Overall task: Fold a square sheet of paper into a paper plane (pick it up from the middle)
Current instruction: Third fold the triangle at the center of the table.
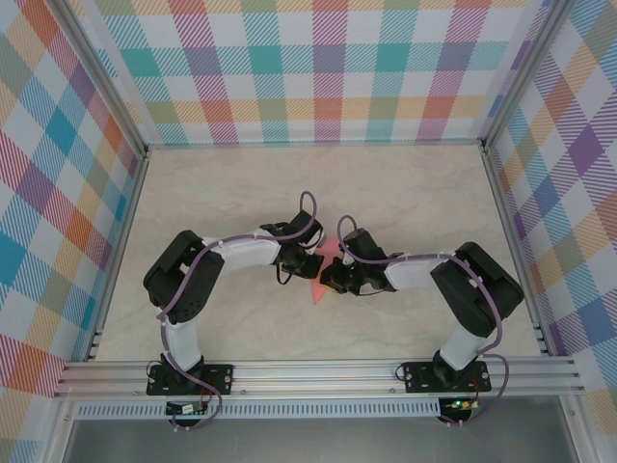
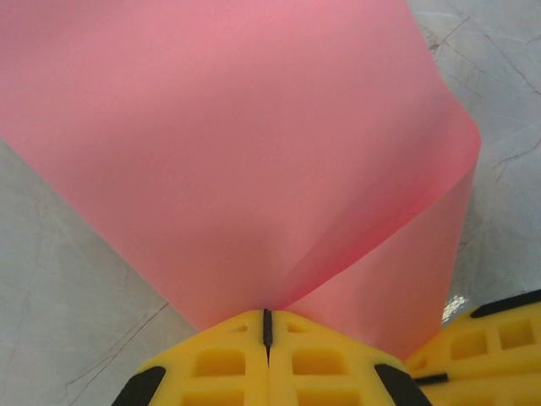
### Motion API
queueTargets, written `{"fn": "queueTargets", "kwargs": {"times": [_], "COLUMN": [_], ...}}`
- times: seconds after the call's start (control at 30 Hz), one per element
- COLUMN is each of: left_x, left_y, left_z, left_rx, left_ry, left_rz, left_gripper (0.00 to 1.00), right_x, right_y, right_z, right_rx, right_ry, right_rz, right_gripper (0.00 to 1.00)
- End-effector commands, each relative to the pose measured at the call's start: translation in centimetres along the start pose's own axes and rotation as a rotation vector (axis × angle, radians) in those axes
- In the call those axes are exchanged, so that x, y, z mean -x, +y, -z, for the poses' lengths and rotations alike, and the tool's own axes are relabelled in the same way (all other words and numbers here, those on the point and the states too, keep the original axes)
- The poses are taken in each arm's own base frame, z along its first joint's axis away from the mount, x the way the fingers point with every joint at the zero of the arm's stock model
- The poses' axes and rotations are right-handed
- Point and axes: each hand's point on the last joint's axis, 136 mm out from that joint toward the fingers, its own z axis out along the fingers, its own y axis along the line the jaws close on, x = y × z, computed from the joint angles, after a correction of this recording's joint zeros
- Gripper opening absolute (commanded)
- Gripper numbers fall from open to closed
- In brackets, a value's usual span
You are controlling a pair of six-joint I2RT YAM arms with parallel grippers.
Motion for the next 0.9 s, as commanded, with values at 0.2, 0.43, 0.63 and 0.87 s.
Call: {"fn": "queueTargets", "kwargs": {"times": [0.2,0.43,0.63,0.87], "left_x": [-1.7,-1.7,-1.6,-1.8], "left_y": [1.3,1.3,1.3,1.4], "left_z": [-1.5,-1.4,-1.4,-1.5], "left_rx": [0.033,0.037,0.036,0.039], "left_ry": [0.080,0.082,0.080,0.087], "left_rz": [0.007,0.006,0.007,0.007], "left_gripper": [0.02,0.01,0.02,0.02], "right_x": [0.0,2.0,3.5,3.7], "right_y": [-1.2,1.3,1.0,-1.5], "right_z": [-0.4,2.4,2.2,1.1], "right_rx": [-0.033,0.025,0.057,-0.022], "right_ry": [0.008,-0.052,-0.042,-0.036], "right_rz": [0.004,0.058,0.049,0.025], "right_gripper": [0.10,0.12,0.11,0.11]}}
